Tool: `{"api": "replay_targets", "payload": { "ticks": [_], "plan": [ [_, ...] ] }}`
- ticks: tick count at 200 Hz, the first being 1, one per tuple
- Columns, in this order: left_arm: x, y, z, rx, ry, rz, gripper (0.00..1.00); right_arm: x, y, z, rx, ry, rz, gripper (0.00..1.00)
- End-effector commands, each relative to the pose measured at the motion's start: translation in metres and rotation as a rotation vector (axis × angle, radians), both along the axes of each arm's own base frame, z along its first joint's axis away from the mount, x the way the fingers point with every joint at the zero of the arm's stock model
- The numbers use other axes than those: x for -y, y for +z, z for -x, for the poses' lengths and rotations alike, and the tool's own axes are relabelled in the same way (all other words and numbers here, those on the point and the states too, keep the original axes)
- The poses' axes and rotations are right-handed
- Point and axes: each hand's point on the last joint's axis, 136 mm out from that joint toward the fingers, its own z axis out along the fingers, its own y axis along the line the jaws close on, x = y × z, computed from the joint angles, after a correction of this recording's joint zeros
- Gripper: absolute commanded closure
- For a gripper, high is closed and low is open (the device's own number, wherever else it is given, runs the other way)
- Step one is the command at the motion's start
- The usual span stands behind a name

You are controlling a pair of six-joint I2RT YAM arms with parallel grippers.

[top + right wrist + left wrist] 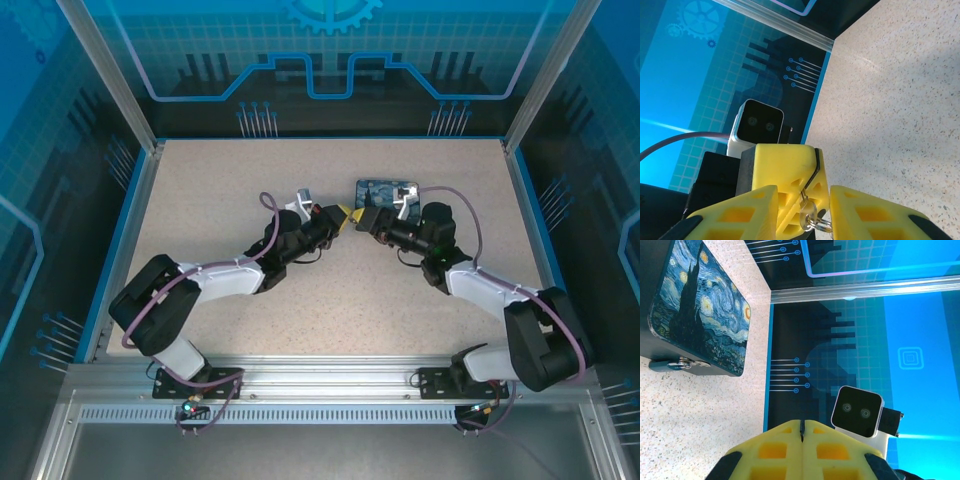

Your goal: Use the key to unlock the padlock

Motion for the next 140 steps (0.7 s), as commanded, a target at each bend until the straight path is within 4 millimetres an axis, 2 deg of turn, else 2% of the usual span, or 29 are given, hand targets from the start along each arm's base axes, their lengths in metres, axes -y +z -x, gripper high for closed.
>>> {"api": "replay_targets", "payload": {
  "ticks": [1,140],
  "plan": [
    [0.003,0.015,-0.005,0.06,0.016,0.019,1.0,-0.009,0.013,0.0,0.038,0.023,-0.023,0.68],
    [0.0,0.025,-0.008,0.106,0.048,0.029,1.0,-0.01,-0.003,0.002,-0.008,0.029,-0.036,0.7]
  ]
}}
